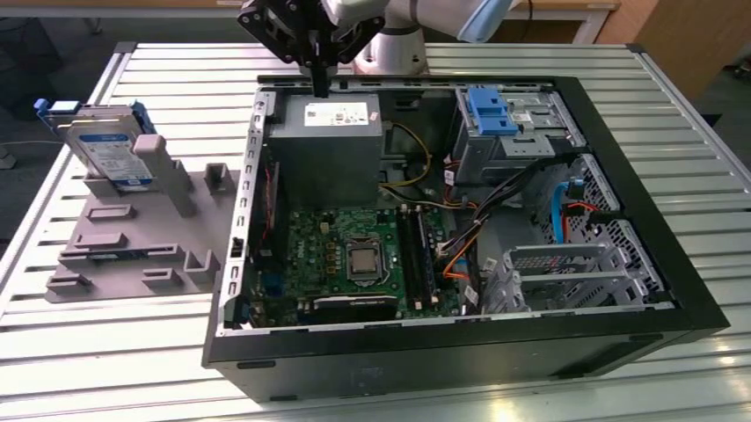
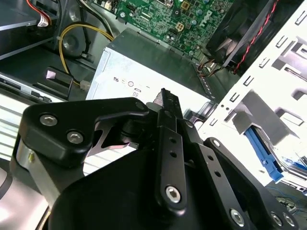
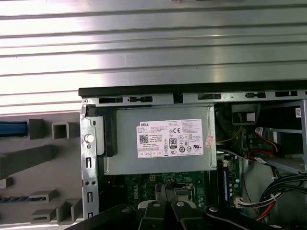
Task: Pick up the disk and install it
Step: 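Reach for the disk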
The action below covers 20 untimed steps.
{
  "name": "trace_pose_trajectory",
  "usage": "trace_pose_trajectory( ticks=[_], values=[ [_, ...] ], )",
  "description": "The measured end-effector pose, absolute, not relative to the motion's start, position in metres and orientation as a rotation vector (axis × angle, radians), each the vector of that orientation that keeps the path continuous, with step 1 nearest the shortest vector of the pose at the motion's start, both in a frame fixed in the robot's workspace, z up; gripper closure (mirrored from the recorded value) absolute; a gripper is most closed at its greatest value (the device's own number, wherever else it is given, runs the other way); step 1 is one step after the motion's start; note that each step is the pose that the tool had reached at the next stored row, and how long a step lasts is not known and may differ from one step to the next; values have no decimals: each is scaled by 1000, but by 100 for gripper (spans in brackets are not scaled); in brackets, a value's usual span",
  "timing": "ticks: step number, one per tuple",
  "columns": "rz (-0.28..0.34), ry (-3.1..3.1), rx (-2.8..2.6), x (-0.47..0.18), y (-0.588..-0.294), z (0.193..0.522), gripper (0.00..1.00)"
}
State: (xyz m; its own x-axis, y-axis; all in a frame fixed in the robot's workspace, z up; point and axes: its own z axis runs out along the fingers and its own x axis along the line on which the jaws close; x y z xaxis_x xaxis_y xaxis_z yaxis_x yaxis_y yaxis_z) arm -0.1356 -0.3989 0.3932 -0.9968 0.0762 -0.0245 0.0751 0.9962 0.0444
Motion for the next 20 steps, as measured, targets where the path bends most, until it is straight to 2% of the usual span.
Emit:
trace_pose_trajectory(
  ticks=[20],
  values=[
    [68, 3113, 118, -143, -399, 393, 89]
  ],
)
